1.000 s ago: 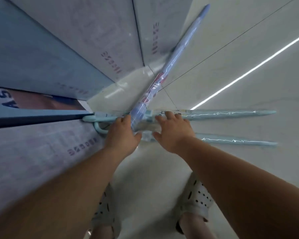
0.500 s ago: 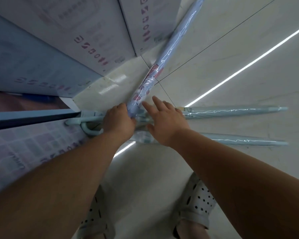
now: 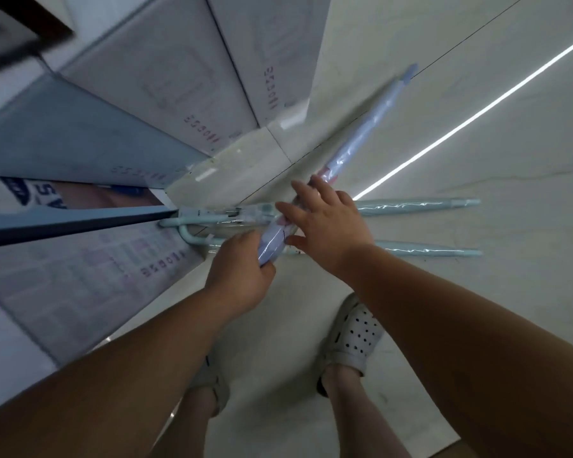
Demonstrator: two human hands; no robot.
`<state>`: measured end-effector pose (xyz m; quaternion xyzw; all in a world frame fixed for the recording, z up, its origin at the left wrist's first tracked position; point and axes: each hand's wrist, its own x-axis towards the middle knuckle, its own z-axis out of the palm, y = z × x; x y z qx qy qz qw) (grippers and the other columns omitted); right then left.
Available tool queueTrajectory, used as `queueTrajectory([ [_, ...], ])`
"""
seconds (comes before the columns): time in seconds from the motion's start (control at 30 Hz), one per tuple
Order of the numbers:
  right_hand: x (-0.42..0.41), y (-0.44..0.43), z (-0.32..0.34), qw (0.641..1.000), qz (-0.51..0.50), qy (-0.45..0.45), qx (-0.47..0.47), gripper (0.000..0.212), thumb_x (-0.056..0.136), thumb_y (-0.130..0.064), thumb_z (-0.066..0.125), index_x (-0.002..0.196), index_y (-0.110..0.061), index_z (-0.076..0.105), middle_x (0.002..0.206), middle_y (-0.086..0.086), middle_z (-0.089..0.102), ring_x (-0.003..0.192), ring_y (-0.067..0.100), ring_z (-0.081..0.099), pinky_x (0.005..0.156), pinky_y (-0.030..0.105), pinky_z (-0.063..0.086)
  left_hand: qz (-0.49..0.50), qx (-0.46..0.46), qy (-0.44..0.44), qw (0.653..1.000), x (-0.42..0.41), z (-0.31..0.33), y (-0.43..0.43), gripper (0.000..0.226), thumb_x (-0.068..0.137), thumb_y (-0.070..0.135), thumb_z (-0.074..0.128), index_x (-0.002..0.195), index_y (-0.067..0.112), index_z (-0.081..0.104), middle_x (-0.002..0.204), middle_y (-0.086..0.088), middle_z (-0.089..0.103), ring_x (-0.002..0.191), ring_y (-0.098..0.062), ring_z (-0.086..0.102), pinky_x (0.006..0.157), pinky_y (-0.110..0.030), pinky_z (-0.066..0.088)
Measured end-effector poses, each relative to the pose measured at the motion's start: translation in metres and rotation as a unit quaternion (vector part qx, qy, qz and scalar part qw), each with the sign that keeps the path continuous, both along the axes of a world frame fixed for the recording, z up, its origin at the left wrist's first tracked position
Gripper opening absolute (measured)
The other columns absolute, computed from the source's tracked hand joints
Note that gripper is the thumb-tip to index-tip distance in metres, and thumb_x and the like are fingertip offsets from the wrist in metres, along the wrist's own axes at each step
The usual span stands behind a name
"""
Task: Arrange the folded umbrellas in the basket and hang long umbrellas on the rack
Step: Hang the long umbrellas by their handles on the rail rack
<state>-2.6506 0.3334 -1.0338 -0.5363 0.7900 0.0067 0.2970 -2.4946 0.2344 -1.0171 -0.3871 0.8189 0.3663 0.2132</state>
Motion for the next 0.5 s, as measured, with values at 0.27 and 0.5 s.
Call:
queueTrajectory([
  [0.27, -0.021, 0.059, 0.157, 0.999, 0.044, 0.027, -0.005, 0.045, 0.087, -0.061, 0.042, 0.111, -0.029, 0.063, 0.108, -0.002, 0.066, 0.113, 0.03, 0.061, 0.107, 0.058, 0.035, -0.15, 0.033, 0.01, 0.988, -0.026, 0.169, 0.012, 0.013, 0.079, 0.015, 0.066, 0.085, 0.014, 0.054, 0.089, -0.004, 0.058, 0.082, -0.027, 0.056, 0.066, -0.037, 0.044],
  [0.5, -0.038, 0.11, 0.331, 0.997, -0.011, 0.004, -0.077, 0.026, 0.081, -0.045, 0.067, 0.1, -0.027, 0.063, 0.09, -0.003, 0.068, 0.08, 0.028, 0.068, 0.073, 0.039, 0.051, -0.301, 0.012, -0.025, 0.953, -0.071, 0.357, 0.022, 0.013, 0.088, 0.025, 0.061, 0.099, 0.019, 0.058, 0.106, -0.006, 0.062, 0.098, -0.03, 0.059, 0.071, -0.033, 0.04],
])
